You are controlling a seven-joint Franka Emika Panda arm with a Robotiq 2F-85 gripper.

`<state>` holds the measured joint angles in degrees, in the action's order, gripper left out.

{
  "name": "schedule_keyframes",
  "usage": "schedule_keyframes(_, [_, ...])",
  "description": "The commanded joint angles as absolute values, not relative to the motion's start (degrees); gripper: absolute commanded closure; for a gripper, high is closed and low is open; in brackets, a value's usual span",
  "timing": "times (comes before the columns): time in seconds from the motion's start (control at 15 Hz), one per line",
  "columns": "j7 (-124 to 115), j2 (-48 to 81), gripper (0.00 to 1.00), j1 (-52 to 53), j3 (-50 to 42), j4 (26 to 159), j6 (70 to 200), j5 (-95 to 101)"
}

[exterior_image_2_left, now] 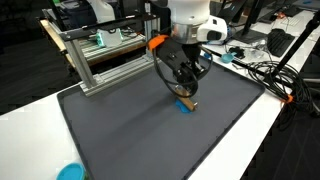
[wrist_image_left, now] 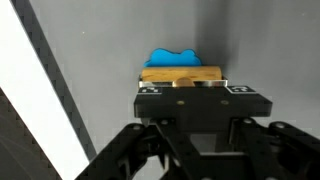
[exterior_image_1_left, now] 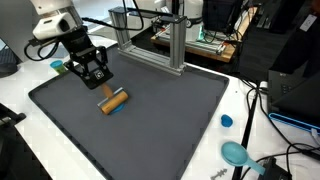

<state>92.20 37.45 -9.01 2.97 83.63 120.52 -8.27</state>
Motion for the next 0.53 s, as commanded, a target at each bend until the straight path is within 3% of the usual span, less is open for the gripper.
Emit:
schedule_keyframes(0.0, [88.9, 45.5, 0.78, -8.2, 0.6, 76.4, 119.9, -3.1])
schedule_keyframes(0.47, [87.1, 49.3, 0.78, -7.9, -0.2, 71.1, 117.5, -1.0])
